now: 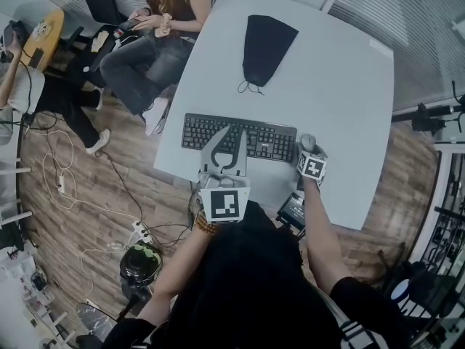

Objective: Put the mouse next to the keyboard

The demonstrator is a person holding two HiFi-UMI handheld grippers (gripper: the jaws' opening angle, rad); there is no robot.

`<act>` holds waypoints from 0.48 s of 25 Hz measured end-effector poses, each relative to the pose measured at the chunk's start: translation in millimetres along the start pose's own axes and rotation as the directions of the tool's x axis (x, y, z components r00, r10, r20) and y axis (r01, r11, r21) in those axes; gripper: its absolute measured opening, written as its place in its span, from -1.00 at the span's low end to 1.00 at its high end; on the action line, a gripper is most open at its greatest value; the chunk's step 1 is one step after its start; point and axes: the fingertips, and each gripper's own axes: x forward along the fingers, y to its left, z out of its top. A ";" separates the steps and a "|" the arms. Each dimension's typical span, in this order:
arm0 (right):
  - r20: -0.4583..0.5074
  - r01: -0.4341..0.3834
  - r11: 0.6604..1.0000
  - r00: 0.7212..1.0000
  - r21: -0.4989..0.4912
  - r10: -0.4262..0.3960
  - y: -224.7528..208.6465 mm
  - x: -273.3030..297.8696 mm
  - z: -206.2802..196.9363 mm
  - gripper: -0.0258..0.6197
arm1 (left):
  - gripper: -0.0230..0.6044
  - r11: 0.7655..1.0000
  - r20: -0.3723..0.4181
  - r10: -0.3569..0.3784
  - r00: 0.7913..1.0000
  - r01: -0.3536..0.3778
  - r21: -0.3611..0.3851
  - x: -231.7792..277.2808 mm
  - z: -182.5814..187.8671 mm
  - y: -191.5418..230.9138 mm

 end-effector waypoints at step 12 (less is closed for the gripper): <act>-0.012 0.001 1.000 1.000 0.009 0.000 -1.6 3.2 -1.7 -0.02 | -0.68 1.000 -0.008 0.008 1.000 -0.008 -0.011 -1.1 -4.0 1.9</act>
